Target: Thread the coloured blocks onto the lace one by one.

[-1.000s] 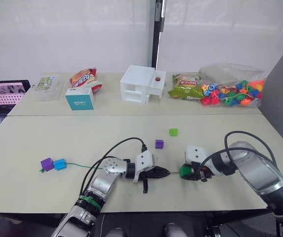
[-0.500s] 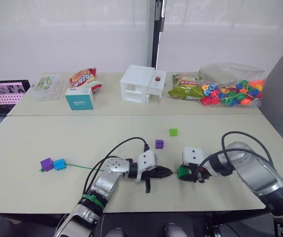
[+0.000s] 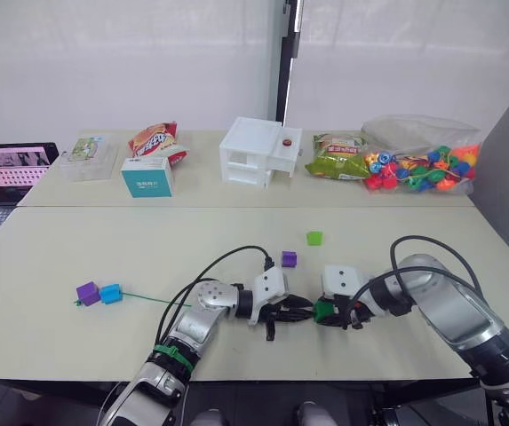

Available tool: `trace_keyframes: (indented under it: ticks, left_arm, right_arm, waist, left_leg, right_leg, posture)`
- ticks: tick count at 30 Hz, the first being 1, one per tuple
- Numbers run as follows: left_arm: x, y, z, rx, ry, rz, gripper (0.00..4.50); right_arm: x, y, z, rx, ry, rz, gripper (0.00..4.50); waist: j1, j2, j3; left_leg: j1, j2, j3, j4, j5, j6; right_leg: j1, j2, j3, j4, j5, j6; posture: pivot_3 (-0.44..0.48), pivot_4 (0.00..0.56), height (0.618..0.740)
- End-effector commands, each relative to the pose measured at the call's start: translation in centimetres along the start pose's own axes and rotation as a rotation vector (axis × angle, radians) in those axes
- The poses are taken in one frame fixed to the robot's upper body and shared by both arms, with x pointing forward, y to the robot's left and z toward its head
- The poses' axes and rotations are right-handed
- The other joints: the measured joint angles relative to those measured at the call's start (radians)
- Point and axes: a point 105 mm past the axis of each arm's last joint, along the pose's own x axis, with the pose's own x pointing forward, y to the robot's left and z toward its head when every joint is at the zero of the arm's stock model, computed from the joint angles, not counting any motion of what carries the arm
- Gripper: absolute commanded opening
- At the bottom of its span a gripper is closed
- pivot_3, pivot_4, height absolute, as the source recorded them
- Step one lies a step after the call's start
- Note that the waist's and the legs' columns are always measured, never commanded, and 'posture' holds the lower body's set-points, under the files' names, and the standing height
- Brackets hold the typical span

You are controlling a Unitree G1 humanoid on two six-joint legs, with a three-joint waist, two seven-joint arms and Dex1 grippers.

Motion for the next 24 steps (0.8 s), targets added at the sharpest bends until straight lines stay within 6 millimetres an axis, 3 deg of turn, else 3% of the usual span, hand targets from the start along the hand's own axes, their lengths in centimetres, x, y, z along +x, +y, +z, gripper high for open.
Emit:
trace_keyframes:
  ticks: [1, 2, 11, 19, 20, 24]
  left_arm:
    - [-0.1, 0.0, 0.4, 0.130, 0.060, -0.014, 2.33]
    - [-0.5, 0.1, 0.3, 0.151, 0.081, -0.015, 2.64]
    - [-2.1, 0.4, 0.9, 0.166, 0.111, -0.013, 2.66]
    - [-1.6, 0.1, 0.9, 0.142, 0.101, -0.033, 0.17]
    - [-1.5, 0.1, 1.0, 0.138, 0.094, -0.036, 0.00]
    - [-1.2, -0.1, 1.2, 0.135, 0.086, -0.052, 0.00]
  right_arm:
    - [0.9, 0.7, 0.1, -0.013, 0.000, 0.032, 1.19]
    - [0.9, 0.6, 0.1, -0.014, 0.002, 0.032, 1.19]
    - [1.3, 0.4, 0.2, -0.022, 0.003, 0.030, 1.19]
    - [1.4, 0.2, 0.3, -0.026, -0.001, 0.021, 1.19]
    - [1.4, 0.2, 0.3, -0.026, -0.001, 0.021, 1.19]
    - [1.4, 0.1, 0.3, -0.025, -0.001, 0.018, 1.19]
  waist:
    - [-0.002, 0.000, 0.000]
    - [-0.003, 0.000, 0.000]
    - [-0.006, 0.000, 0.000]
    - [-0.012, 0.000, 0.000]
    - [-0.012, 0.000, 0.000]
    - [-0.013, 0.000, 0.000]
  left_leg:
    - [0.000, 0.000, 0.000, 0.000, 0.000, 0.000]
    - [0.000, 0.000, 0.000, 0.000, 0.000, 0.000]
    - [0.001, 0.000, 0.000, 0.000, 0.000, 0.000]
    - [0.001, 0.001, 0.000, 0.000, 0.000, 0.000]
    - [0.001, 0.001, 0.000, 0.000, 0.000, 0.000]
    - [0.001, 0.001, 0.000, 0.000, 0.000, 0.000]
  right_leg:
    - [0.000, 0.000, 0.000, 0.000, 0.000, 0.000]
    - [0.000, 0.000, 0.000, 0.000, 0.000, 0.000]
    - [0.000, 0.000, 0.000, 0.000, 0.000, 0.000]
    - [0.000, 0.001, 0.000, 0.001, 0.000, 0.000]
    - [0.000, 0.001, 0.000, 0.001, 0.000, 0.000]
    - [0.000, 0.001, 0.000, 0.001, 0.000, 0.000]
  posture:
    - [0.000, 0.150, 0.740]
    - [0.000, 0.150, 0.740]
    - [0.000, 0.150, 0.740]
    - [0.000, 0.150, 0.740]
    - [0.000, 0.150, 0.740]
    - [0.000, 0.150, 0.740]
